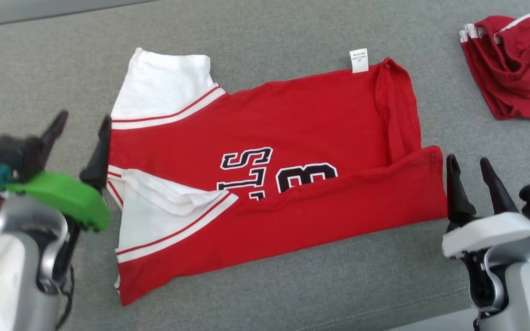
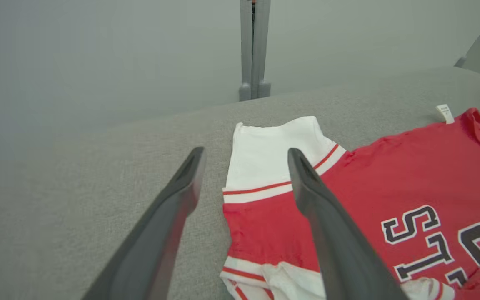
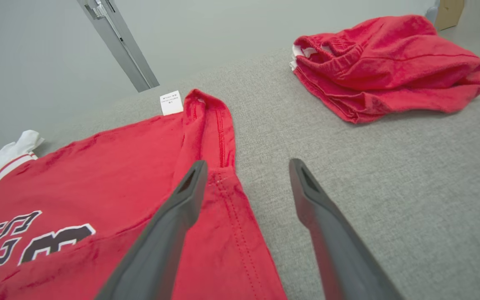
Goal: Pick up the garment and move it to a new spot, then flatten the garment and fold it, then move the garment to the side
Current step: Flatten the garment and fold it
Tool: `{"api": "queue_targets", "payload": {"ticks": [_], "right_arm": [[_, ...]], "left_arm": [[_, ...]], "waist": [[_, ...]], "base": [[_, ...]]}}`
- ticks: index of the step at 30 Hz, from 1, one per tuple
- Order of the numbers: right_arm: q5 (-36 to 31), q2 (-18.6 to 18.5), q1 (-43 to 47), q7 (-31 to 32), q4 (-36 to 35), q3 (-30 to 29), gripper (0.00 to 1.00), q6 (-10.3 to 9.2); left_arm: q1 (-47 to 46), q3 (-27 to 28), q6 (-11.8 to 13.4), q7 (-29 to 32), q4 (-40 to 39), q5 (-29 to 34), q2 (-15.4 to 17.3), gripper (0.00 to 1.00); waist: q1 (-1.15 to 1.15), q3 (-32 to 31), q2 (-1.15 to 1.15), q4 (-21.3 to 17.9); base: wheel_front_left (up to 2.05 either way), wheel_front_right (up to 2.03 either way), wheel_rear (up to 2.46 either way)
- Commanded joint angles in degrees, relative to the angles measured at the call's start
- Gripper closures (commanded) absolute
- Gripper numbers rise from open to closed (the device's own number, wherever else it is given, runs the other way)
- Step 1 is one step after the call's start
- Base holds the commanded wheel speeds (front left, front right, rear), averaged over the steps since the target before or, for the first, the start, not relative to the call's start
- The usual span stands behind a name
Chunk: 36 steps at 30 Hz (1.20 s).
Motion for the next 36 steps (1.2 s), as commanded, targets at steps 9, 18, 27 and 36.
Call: {"api": "queue_targets", "payload": {"ticks": [9, 18, 27, 36], "right_arm": [[0.02, -0.1, -10.08, -1.09, -0.17, 5.28, 0.0, -0.01], [1.99, -0.11, -15.18, -4.21, 3.39, 10.45, 0.0, -0.01], [3.38, -0.11, -16.58, -6.7, 6.26, 12.01, 0.0, -0.01], [1.3, -0.11, -19.68, -6.75, 6.26, 11.15, 0.0, -0.01]], "left_arm": [[-26.19, -3.89, -3.2, 15.43, 12.07, -1.6, 7.17, 0.0], [-37.56, -7.38, -3.81, 26.78, 20.89, -4.73, 11.08, 0.0], [-37.61, -7.89, -1.39, 33.88, 23.39, -5.5, 13.07, 0.0], [-36.28, -7.55, -1.09, 35.33, 20.38, -7.46, 13.19, 1.0]], "waist": [[0.0, 10.69, 0.0, -6.45], [0.0, 15.45, 0.0, -10.18], [0.0, 16.33, 0.0, -12.67], [0.0, 15.86, 0.0, -11.55]], "base": [[0.0, 0.0, 0.0], [0.0, 0.0, 0.0], [0.0, 0.0, 0.0], [0.0, 0.0, 0.0]]}}
